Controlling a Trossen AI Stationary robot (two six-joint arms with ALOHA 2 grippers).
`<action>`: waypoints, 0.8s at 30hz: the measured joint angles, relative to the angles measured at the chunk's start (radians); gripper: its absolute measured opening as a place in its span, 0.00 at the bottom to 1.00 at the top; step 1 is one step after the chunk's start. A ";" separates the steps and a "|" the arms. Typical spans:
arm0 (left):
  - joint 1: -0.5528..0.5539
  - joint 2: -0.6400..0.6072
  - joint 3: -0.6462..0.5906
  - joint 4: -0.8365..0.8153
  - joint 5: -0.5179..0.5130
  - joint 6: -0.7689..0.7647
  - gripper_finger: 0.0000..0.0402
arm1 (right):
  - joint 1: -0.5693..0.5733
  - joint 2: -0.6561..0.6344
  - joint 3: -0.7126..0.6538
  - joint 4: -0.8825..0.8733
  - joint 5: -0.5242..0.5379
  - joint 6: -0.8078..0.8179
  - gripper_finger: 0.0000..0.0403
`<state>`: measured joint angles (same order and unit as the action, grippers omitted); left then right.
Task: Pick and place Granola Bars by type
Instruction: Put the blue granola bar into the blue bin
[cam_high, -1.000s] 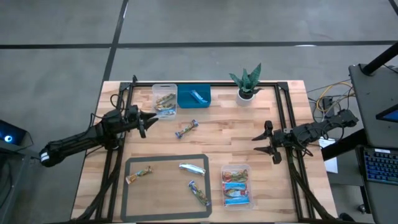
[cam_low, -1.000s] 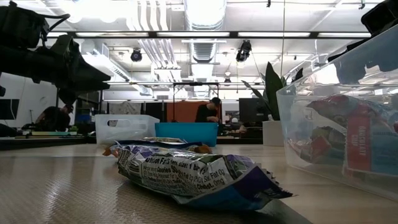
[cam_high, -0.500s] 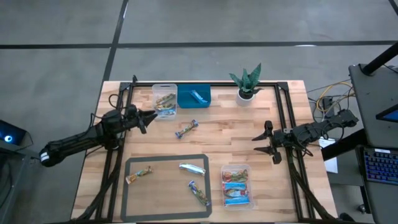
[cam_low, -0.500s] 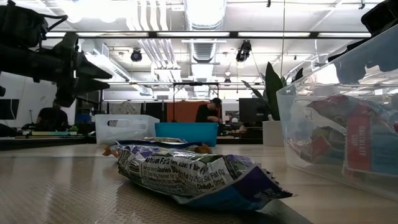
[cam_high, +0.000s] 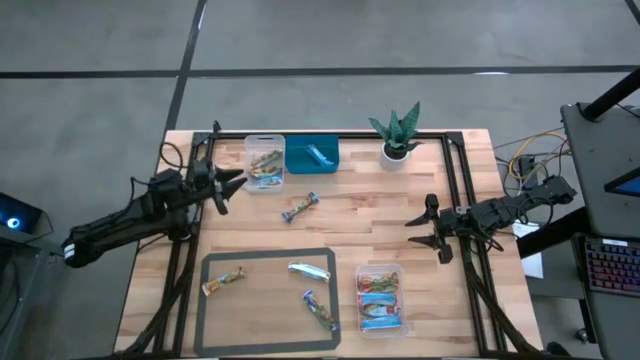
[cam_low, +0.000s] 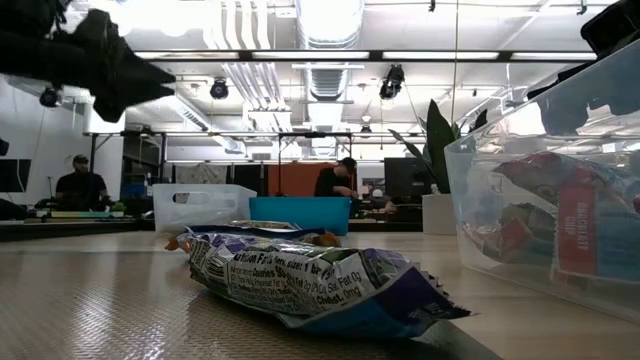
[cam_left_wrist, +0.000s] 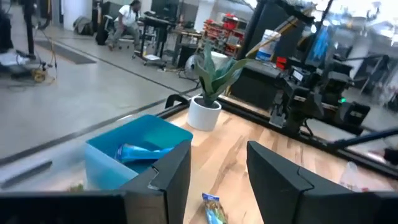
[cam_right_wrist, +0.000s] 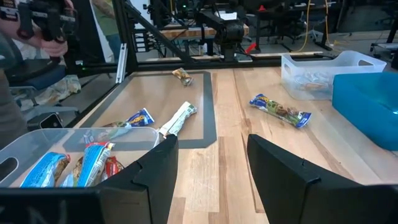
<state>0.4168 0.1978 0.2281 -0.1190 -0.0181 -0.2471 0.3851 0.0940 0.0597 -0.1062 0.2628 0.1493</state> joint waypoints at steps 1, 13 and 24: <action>0.000 0.009 0.023 -0.022 0.000 0.016 0.35 | 0.000 0.000 0.000 0.000 0.000 0.000 0.45; 0.000 0.198 0.285 -0.285 -0.026 -0.032 0.72 | 0.000 0.000 0.000 0.000 0.000 0.000 0.45; 0.001 0.467 0.581 -0.536 -0.073 -0.003 0.77 | 0.000 0.000 0.000 0.000 0.000 0.000 0.45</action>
<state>0.4179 0.6645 0.8094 -0.6551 -0.0912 -0.2497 0.3851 0.0944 0.0597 -0.1065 0.2630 0.1490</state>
